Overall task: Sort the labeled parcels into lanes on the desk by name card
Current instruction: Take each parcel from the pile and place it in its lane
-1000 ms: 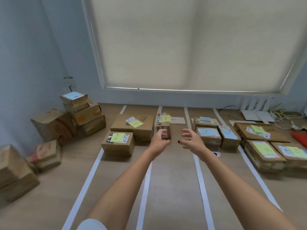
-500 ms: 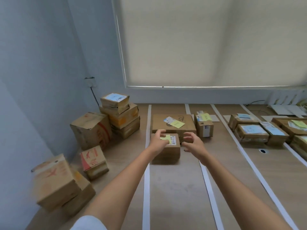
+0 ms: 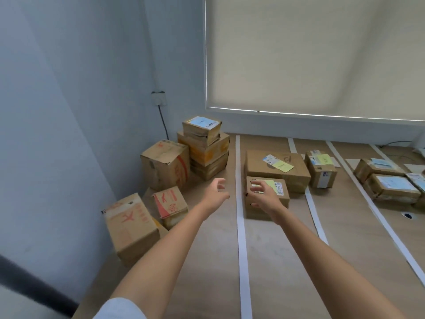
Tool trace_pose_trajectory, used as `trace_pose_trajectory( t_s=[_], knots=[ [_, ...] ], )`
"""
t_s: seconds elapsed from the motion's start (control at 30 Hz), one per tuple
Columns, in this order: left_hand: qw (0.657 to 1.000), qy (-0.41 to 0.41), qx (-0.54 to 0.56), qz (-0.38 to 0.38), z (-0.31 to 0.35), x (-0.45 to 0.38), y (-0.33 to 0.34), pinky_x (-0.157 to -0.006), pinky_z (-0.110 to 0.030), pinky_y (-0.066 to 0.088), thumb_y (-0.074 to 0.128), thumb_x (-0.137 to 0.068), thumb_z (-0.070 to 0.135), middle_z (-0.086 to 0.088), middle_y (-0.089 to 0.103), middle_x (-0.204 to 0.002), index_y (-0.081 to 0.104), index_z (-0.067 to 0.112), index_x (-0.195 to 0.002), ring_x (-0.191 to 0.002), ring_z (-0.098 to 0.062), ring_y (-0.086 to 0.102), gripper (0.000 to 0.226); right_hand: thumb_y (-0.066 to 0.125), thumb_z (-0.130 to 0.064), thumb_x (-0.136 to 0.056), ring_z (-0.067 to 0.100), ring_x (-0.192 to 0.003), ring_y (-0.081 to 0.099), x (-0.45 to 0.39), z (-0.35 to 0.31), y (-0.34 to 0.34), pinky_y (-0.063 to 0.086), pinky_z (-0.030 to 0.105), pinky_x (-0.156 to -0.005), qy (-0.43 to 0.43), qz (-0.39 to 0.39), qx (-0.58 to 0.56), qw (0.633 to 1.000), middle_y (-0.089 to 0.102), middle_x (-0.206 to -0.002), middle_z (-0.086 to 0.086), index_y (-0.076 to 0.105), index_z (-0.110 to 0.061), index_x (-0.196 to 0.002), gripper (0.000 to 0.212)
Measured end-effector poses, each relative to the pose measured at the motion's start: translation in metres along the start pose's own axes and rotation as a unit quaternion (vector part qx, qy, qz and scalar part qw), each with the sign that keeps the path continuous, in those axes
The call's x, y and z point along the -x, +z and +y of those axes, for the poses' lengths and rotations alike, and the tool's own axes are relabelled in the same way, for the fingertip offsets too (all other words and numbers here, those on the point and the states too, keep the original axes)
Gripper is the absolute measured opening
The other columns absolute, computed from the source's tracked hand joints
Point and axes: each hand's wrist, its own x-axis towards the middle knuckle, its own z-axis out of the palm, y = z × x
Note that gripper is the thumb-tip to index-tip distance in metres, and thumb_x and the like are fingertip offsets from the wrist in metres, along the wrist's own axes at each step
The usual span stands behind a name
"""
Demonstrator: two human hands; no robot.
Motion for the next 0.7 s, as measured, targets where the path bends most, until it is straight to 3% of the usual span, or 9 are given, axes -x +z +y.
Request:
trace_pose_trajectory(
  t_s=[0.2, 0.33, 0.47, 0.57, 0.63, 0.7],
  knots=[
    [0.995, -0.036, -0.013, 0.094, -0.036, 0.003, -0.084, -0.081, -0.026, 0.045, 0.055, -0.087, 0.005, -0.009, 0.049, -0.132, 0.044, 0.017, -0.134, -0.112, -0.018, 0.048, 0.05, 0.059, -0.008, -0.088, 0.027, -0.11, 0.054, -0.016, -0.027, 0.078, 0.051, 0.036, -0.087, -0.013, -0.084, 0.004, 0.996, 0.05, -0.126, 0.014, 0.043, -0.01, -0.132, 0.048],
    [0.968, -0.082, -0.071, 0.228, -0.069, 0.017, -0.154, -0.078, -0.021, 0.043, 0.058, -0.087, 0.005, -0.012, 0.043, -0.138, 0.045, 0.015, -0.134, -0.118, -0.023, 0.048, 0.049, 0.061, -0.012, -0.086, 0.023, -0.108, 0.056, -0.019, -0.037, 0.148, 0.052, 0.034, -0.088, -0.022, -0.146, 0.026, 0.989, 0.053, -0.125, 0.012, 0.044, -0.012, -0.133, 0.049],
    [0.93, -0.143, -0.143, 0.307, -0.106, 0.043, -0.212, -0.1, -0.036, 0.036, 0.065, -0.085, 0.014, -0.019, 0.044, -0.136, 0.045, 0.009, -0.135, -0.123, -0.034, 0.045, 0.055, 0.062, -0.018, -0.085, 0.021, -0.113, 0.053, -0.019, -0.038, 0.219, 0.05, 0.032, -0.092, -0.026, -0.213, 0.08, 0.974, 0.052, -0.133, 0.01, 0.041, -0.014, -0.137, 0.057],
    [0.922, -0.208, -0.131, 0.299, -0.137, 0.062, -0.228, -0.104, -0.039, 0.034, 0.06, -0.089, 0.018, -0.022, 0.04, -0.141, 0.037, 0.006, -0.141, -0.128, -0.036, 0.042, 0.058, 0.06, -0.028, -0.086, 0.025, -0.127, 0.045, -0.015, -0.031, 0.258, 0.042, 0.037, -0.104, -0.03, -0.258, 0.13, 0.957, 0.044, -0.142, 0.008, 0.031, -0.016, -0.144, 0.066],
    [0.929, -0.25, -0.041, 0.269, -0.153, 0.073, -0.221, -0.102, -0.039, 0.036, 0.053, -0.093, 0.022, -0.018, 0.037, -0.146, 0.028, 0.008, -0.145, -0.13, -0.034, 0.04, 0.06, 0.057, -0.032, -0.088, 0.026, -0.127, 0.046, -0.012, -0.024, 0.275, 0.041, 0.04, -0.105, -0.021, -0.278, 0.153, 0.948, 0.045, -0.141, 0.009, 0.03, -0.015, -0.144, 0.065],
    [0.926, -0.282, 0.092, 0.234, -0.162, 0.08, -0.205, -0.089, -0.037, 0.043, 0.046, -0.097, 0.025, -0.014, 0.043, -0.143, 0.029, 0.011, -0.143, -0.121, -0.032, 0.048, 0.051, 0.056, -0.032, -0.087, 0.026, -0.122, 0.049, -0.011, -0.018, 0.286, 0.044, 0.04, -0.102, -0.014, -0.292, 0.18, 0.939, 0.048, -0.138, 0.009, 0.031, -0.014, -0.142, 0.063]
  ],
)
